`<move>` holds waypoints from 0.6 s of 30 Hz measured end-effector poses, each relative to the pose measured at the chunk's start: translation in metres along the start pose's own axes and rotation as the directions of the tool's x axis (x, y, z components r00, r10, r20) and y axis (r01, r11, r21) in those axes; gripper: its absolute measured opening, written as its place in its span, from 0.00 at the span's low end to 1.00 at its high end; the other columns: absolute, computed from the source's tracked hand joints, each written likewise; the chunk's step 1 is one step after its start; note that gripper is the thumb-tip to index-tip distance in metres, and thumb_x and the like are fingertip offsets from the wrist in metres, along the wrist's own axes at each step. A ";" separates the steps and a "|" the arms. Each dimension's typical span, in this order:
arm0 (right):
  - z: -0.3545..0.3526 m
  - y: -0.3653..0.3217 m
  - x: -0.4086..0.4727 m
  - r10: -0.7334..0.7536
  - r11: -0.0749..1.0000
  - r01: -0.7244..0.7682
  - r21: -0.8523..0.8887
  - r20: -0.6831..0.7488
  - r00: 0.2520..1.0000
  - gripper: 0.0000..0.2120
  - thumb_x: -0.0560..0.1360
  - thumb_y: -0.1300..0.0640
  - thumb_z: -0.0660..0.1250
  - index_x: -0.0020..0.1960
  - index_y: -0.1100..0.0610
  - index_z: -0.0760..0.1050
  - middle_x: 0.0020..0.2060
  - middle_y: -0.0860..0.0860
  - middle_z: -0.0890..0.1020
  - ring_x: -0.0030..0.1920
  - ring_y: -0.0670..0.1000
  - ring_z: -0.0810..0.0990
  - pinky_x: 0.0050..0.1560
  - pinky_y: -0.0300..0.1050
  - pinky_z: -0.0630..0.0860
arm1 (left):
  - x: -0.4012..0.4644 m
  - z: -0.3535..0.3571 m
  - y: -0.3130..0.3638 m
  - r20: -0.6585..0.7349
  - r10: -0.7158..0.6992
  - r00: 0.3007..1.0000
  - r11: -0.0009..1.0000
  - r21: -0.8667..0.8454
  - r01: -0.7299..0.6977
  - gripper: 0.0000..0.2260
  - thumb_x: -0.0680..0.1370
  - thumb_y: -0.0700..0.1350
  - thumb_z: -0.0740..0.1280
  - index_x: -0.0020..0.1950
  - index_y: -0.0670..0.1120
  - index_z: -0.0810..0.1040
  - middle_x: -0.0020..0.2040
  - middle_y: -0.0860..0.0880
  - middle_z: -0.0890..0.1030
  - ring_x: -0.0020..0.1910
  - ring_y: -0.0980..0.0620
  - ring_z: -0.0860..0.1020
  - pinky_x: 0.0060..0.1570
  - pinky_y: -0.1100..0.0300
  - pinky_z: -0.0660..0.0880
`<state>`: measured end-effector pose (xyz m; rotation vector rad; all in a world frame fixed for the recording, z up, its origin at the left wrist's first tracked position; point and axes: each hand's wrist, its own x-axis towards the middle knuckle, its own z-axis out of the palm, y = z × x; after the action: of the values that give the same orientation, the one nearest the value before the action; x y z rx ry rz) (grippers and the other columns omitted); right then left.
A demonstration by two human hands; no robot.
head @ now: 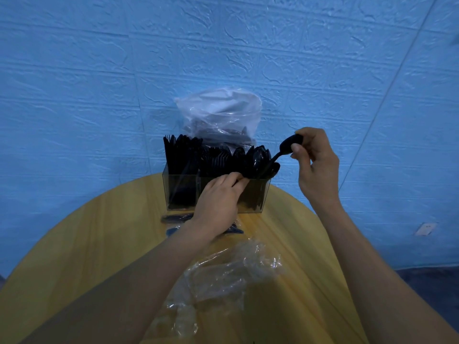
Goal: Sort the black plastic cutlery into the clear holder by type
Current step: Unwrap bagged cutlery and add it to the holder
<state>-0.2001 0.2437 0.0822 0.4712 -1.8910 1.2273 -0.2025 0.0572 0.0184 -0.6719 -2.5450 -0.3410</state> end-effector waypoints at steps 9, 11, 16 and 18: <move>0.024 0.021 -0.022 0.051 0.995 -0.043 -0.089 0.082 0.995 0.07 0.77 0.64 0.63 0.54 0.58 0.75 0.40 0.39 0.78 0.41 0.44 0.78 0.46 0.50 0.77 | -0.001 -0.003 0.001 0.012 0.000 1.000 0.999 -0.041 0.000 0.26 0.76 0.36 0.61 0.74 0.49 0.64 0.69 0.51 0.66 0.66 0.51 0.66 0.67 0.57 0.63; 0.022 0.019 -0.018 0.068 0.996 -0.066 -0.064 0.035 0.997 0.08 0.77 0.64 0.63 0.54 0.55 0.74 0.39 0.40 0.77 0.39 0.41 0.77 0.46 0.46 0.77 | -0.001 -0.003 0.001 0.020 0.004 1.000 0.999 -0.042 -0.003 0.26 0.76 0.36 0.61 0.74 0.49 0.63 0.70 0.51 0.66 0.66 0.51 0.66 0.66 0.57 0.63; 0.005 0.003 0.002 0.058 0.996 -0.058 0.061 -0.006 0.998 0.12 0.77 0.63 0.62 0.52 0.46 0.71 0.40 0.53 0.77 0.42 0.48 0.78 0.47 0.42 0.76 | 0.000 -0.002 0.002 0.008 -0.007 1.000 0.999 -0.049 0.008 0.26 0.75 0.35 0.62 0.72 0.48 0.66 0.67 0.51 0.68 0.64 0.51 0.68 0.63 0.57 0.67; 0.001 -0.002 0.006 0.030 0.997 -0.031 0.072 0.007 1.000 0.13 0.77 0.63 0.61 0.52 0.44 0.70 0.42 0.57 0.78 0.44 0.55 0.79 0.47 0.44 0.76 | 0.000 -0.002 0.002 0.004 -0.014 1.000 0.999 -0.042 0.014 0.25 0.76 0.36 0.62 0.73 0.49 0.65 0.67 0.51 0.68 0.64 0.52 0.68 0.63 0.59 0.66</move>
<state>-0.2029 0.2427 0.0880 0.4868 -1.8704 1.3189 -0.2006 0.0584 0.0199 -0.6714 -2.5537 -0.3986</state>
